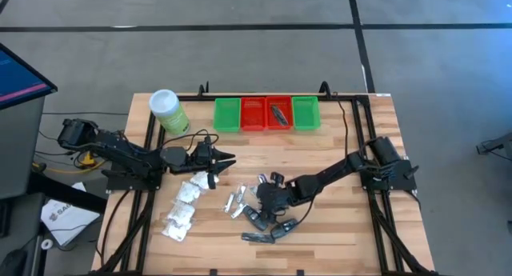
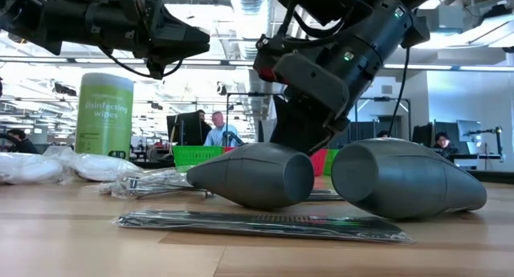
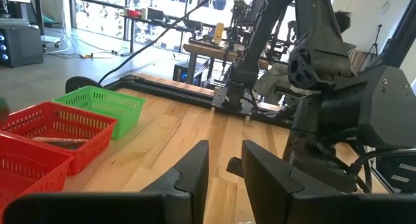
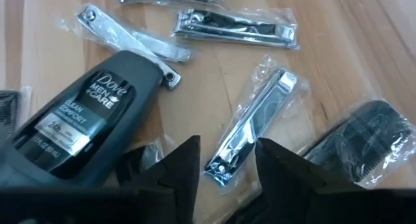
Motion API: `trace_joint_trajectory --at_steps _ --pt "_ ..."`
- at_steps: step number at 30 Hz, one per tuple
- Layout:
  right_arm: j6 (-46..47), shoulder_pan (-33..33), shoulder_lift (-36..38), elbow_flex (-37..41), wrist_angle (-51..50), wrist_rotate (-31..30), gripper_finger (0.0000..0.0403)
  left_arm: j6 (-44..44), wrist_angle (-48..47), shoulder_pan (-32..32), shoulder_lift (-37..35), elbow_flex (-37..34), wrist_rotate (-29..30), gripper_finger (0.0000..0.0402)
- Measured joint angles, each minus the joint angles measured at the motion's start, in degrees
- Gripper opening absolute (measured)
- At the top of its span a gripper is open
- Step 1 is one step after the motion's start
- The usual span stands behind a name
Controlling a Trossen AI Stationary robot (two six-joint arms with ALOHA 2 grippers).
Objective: Pick & Place Travel size toiletries
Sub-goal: Put the silver nail cutter into the left green bin
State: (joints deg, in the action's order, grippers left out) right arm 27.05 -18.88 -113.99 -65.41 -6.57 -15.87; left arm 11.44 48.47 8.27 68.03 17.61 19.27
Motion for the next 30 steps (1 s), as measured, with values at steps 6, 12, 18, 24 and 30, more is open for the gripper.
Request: trace_joint_trajectory --at_steps 6,12,18,24,30 --pt "0.0 -0.3 -3.9 -0.3 4.5 0.6 0.0126 0.0 -0.1 0.0 0.0 0.0 0.0 0.0088" --pt "0.5 0.2 -5.0 -0.5 4.5 0.9 0.0084 0.0 -0.3 0.0 0.0 0.0 0.0 0.0088" --pt "-1.1 0.2 -4.6 -0.5 4.3 1.0 0.0046 0.0 -0.4 0.0 0.0 0.0 0.0 0.0088" --pt "-2.0 0.6 -4.7 -1.7 3.2 1.2 0.0046 0.0 -0.4 0.0 0.0 0.0 0.0 0.0088" --pt "-5.2 0.8 -2.8 -3.9 -3.7 -1.7 0.0045 0.0 -0.4 0.0 0.0 0.0 0.0 0.0088"
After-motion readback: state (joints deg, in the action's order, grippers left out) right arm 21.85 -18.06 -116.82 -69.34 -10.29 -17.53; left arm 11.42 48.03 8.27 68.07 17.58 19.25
